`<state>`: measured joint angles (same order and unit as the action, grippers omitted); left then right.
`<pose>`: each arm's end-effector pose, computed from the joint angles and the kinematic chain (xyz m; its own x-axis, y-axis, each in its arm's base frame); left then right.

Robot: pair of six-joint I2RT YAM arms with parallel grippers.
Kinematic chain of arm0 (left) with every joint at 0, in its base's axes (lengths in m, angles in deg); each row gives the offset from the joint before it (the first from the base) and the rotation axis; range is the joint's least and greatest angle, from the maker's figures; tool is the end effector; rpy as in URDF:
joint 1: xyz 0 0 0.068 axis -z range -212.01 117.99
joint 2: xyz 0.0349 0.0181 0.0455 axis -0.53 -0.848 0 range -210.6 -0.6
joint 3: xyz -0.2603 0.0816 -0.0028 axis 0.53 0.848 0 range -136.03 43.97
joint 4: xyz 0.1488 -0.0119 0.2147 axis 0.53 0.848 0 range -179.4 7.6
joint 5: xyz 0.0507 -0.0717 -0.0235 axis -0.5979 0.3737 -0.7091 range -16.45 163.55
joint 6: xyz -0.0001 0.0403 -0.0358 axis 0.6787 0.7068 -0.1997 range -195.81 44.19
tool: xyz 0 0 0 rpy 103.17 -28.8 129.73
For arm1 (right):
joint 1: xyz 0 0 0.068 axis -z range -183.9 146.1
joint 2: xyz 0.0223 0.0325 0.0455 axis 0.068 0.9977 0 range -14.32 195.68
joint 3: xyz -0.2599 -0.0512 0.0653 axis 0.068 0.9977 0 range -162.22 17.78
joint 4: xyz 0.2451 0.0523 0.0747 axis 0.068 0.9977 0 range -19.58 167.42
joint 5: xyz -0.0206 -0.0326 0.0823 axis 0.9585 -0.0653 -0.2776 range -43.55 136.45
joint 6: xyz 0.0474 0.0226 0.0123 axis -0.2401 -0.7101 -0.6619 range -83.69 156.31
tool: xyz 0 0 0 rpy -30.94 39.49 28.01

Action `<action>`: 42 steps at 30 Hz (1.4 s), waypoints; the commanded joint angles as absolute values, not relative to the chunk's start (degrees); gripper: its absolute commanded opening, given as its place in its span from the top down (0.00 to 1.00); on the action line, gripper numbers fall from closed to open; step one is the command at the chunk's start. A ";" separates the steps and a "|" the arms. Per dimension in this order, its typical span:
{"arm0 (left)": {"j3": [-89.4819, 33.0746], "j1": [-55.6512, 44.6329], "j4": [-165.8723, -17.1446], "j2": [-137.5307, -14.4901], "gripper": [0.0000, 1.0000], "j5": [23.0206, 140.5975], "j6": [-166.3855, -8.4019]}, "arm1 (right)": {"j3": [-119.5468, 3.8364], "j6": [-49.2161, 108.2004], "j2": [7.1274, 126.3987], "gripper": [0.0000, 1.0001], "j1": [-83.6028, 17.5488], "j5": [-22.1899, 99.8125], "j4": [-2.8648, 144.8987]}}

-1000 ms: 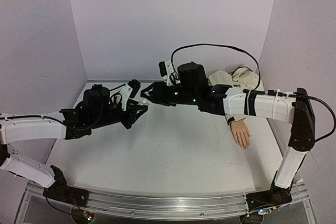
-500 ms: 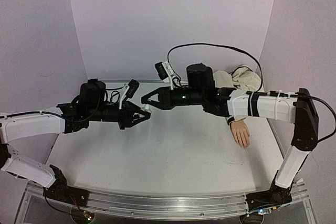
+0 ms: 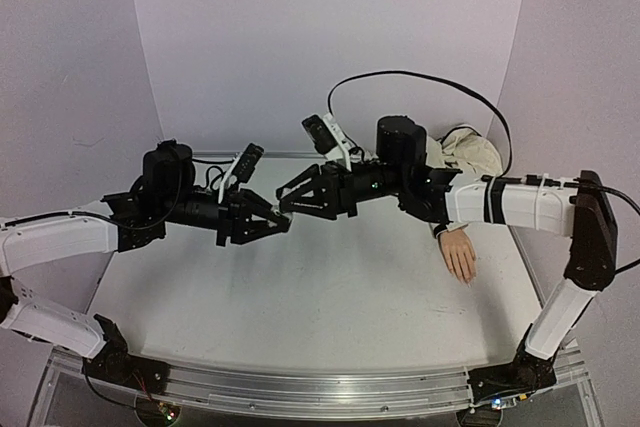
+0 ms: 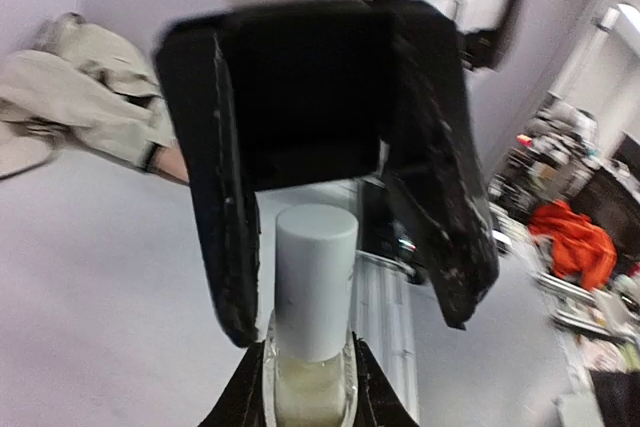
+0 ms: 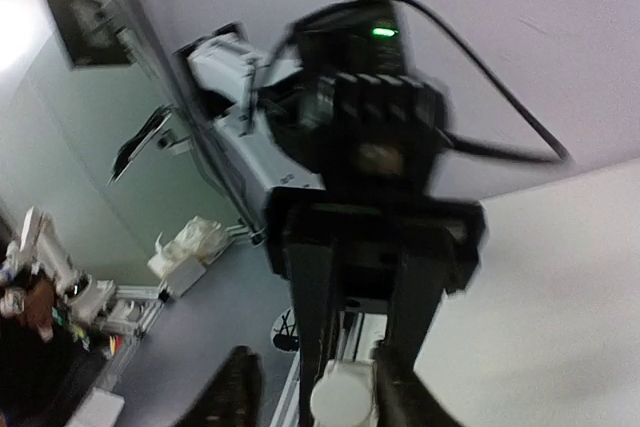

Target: Paint the nails

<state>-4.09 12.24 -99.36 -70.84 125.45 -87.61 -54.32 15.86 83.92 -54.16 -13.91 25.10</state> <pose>0.1768 -0.2113 0.3046 -0.3492 0.1640 -0.9226 0.9297 -0.0625 -0.3630 0.2260 0.3204 0.3507 -0.1193 0.1267 -0.9847 -0.9215 -0.3835 0.0623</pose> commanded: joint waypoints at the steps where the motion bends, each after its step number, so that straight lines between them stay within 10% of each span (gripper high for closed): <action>1: -2.35 13.62 -103.16 -65.82 1.00 92.11 -80.58 | -52.88 10.98 79.47 0.34 -52.21 8.19 31.24; 11: -4.70 17.11 -98.37 -69.34 1.00 66.33 -76.58 | -57.27 -2.32 81.11 0.21 -55.98 29.39 35.32; 42: -6.75 17.91 -97.23 -71.53 1.00 67.49 -79.46 | -73.08 -3.62 94.66 0.80 -58.98 32.52 46.30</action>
